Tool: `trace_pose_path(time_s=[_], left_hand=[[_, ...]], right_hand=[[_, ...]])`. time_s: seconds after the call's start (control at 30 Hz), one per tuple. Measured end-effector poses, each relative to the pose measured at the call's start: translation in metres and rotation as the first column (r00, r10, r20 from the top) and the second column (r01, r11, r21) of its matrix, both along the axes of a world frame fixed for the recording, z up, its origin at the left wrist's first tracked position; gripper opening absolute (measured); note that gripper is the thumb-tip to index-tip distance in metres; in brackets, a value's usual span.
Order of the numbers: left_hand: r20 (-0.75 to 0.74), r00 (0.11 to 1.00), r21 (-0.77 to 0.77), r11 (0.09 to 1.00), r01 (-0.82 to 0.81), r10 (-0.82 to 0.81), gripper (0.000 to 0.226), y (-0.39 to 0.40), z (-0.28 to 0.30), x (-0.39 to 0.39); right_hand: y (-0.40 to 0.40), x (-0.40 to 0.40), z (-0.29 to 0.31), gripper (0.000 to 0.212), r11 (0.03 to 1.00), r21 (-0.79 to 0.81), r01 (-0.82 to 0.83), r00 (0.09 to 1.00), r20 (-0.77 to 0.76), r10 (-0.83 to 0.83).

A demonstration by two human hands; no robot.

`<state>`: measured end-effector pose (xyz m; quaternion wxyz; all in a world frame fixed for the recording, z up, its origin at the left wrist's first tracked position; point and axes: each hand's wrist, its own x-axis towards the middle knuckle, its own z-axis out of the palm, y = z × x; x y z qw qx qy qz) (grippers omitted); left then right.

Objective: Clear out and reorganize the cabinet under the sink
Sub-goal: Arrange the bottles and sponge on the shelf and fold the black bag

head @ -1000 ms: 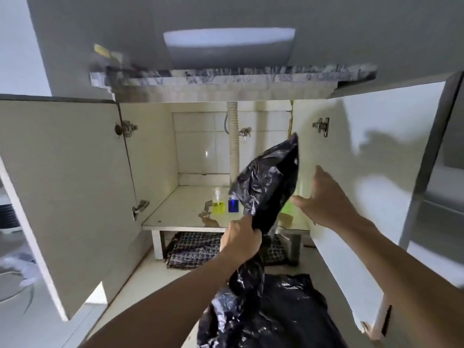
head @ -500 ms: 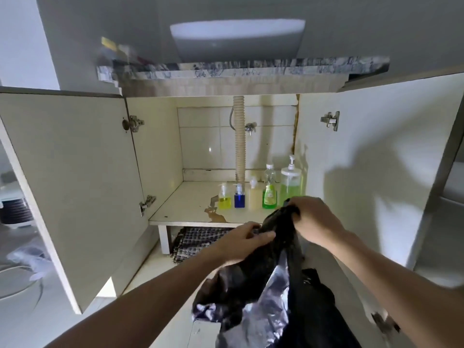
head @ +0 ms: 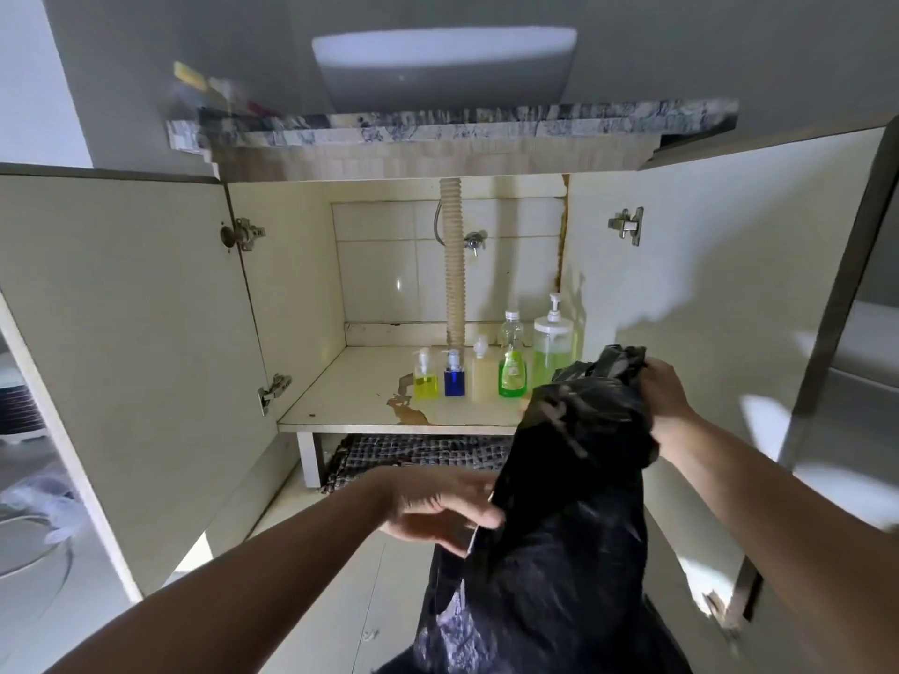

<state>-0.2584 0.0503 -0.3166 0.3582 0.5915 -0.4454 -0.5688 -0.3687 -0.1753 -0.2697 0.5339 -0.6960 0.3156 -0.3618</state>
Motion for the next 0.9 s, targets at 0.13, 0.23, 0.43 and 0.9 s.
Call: trace_pose_path(time_s=[0.13, 0.23, 0.43, 0.9], left_hand=[[0.062, 0.998, -0.033, 0.999, 0.003, -0.001, 0.083, -0.008, 0.003, -0.009], [0.323, 0.938, -0.026, 0.991, -0.128, 0.129, 0.058, -0.022, -0.006, -0.026], [0.358, 0.675, -0.293, 0.764, -0.575, 0.646, 0.014, -0.024, -0.005, 0.0], [0.783, 0.159, -0.57, 0.796, -0.204, 0.601, 0.01, -0.017, 0.008, 0.013]], right_hand=[[-0.002, -0.007, 0.002, 0.035, 0.993, 0.113, -0.024, 0.998, 0.067, 0.017], [-0.002, -0.005, 0.003, 0.036, 0.986, 0.166, -0.022, 0.993, 0.117, 0.002], [-0.02, -0.005, -0.002, 0.022, 0.94, -0.32, -0.115, 0.921, -0.39, -0.02], [0.083, 0.011, -0.012, 0.076, 0.387, -0.599, -0.701, 0.588, -0.793, -0.162]])
